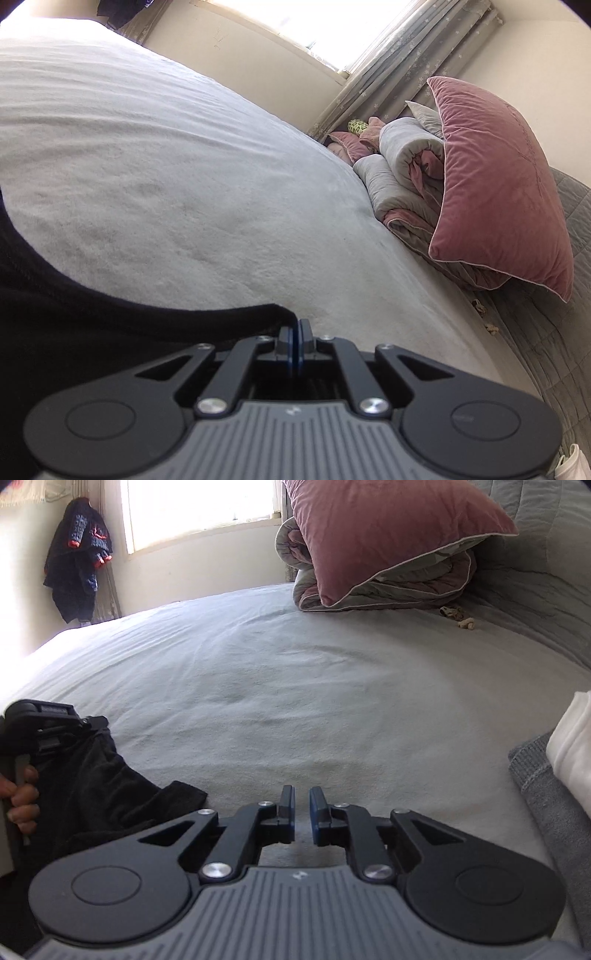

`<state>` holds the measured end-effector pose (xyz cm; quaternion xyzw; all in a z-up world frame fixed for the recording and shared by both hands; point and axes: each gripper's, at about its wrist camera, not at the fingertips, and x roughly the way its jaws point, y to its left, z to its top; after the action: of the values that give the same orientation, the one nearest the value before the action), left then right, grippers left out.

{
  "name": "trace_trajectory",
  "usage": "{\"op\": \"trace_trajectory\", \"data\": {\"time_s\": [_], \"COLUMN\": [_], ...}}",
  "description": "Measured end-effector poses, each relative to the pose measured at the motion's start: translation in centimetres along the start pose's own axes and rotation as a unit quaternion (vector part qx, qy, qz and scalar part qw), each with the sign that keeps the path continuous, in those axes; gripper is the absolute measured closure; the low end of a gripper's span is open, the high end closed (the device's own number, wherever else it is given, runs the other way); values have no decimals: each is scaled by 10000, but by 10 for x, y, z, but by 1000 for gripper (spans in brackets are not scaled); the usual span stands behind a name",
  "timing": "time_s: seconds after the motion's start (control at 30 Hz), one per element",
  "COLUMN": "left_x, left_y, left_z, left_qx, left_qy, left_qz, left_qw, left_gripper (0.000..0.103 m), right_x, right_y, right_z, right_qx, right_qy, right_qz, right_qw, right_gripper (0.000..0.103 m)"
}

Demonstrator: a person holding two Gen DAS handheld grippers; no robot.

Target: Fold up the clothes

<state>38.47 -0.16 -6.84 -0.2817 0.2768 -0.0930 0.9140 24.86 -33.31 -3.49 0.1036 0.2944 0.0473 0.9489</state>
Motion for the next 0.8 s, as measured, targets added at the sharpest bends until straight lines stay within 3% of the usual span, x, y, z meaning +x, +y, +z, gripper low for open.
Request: {"op": "trace_trajectory", "data": {"time_s": [0.03, 0.1, 0.3, 0.33, 0.37, 0.4, 0.6, 0.7, 0.8], "left_x": [0, 0, -2, -2, -3, -4, -14, -1, -1], "left_y": [0, 1, 1, 1, 1, 0, -16, -15, -13], "left_z": [0, 0, -2, -2, -2, -1, -2, -5, -5], "left_qx": [-17, -26, 33, 29, 36, 46, 491, 484, 460], "left_qy": [1, -2, -24, -26, -40, -57, -339, -1, 30], "left_qz": [-11, -19, 1, -1, -7, -12, 22, 338, 355], "left_qw": [10000, 10000, 10000, 10000, 10000, 10000, 9982, 9983, 9983], "left_gripper": [100, 100, 100, 100, 100, 100, 101, 100, 99], "right_x": [-3, -2, 17, 21, 22, 24, -6, 6, 24], "right_y": [-5, -10, 3, 10, 18, 26, 18, 9, 12], "right_z": [2, 2, -4, -4, -5, -7, -3, -7, -15], "right_qx": [293, 683, 773, 642, 462, 282, -83, -30, -188], "right_qy": [-18, -108, 209, 237, 265, 293, -495, -278, -90], "right_qz": [353, 724, 954, 940, 887, 833, -295, -337, -437], "right_qw": [9989, 9950, 9922, 9932, 9946, 9957, 9983, 9990, 9988], "right_gripper": [72, 55, 55, 63, 78, 100, 101, 101, 101]}}
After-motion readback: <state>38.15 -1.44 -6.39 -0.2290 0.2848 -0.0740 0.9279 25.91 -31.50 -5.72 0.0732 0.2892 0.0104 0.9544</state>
